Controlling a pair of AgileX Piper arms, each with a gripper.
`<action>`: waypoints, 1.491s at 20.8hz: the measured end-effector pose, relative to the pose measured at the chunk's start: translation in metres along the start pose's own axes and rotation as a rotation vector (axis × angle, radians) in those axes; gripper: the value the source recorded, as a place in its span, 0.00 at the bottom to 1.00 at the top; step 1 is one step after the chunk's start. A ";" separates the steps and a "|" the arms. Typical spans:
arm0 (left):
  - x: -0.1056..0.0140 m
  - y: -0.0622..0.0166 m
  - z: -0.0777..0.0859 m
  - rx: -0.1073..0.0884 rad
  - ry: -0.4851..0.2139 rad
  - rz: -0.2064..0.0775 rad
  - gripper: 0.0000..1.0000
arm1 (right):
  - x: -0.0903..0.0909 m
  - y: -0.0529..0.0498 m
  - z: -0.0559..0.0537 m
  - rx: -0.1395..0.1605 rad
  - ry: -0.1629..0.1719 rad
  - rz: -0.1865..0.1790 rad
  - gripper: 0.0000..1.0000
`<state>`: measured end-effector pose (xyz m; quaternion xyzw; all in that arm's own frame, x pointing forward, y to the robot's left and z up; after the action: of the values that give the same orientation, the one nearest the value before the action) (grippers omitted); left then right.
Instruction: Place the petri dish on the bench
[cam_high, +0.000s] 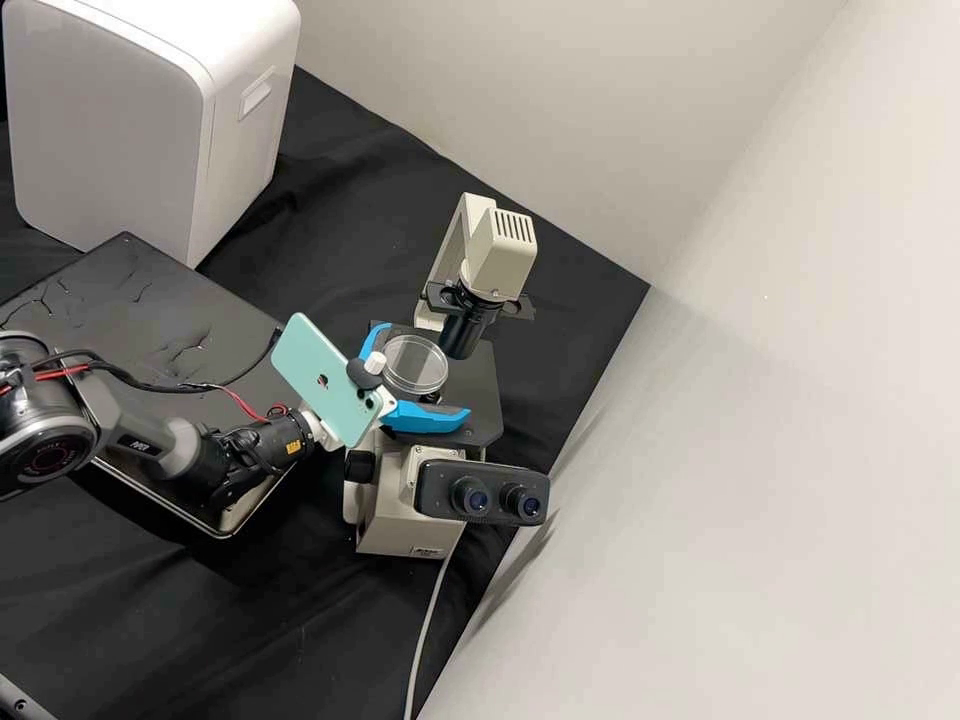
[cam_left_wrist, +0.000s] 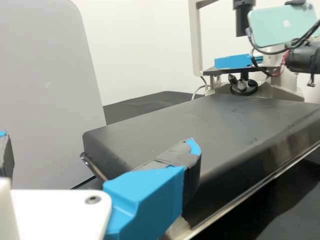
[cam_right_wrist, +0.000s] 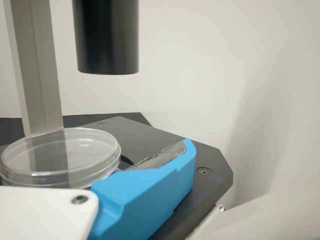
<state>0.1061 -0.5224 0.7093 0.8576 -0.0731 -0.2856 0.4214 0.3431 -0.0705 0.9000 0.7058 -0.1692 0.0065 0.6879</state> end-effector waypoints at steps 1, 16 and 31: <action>0.000 0.0000 0.000 0.000 0.000 0.000 1.00 | 0.002 0.000 -0.001 0.001 -0.001 -0.002 1.00; 0.000 0.0000 0.000 0.000 0.000 0.000 1.00 | 0.009 -0.005 -0.001 0.010 -0.011 -0.004 0.00; -0.001 -0.0006 0.004 0.000 -0.024 -0.004 1.00 | 0.009 -0.007 -0.004 0.012 -0.004 -0.011 0.00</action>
<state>0.1028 -0.5241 0.7076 0.8544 -0.0764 -0.2965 0.4198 0.3545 -0.0689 0.8954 0.7108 -0.1665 0.0023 0.6835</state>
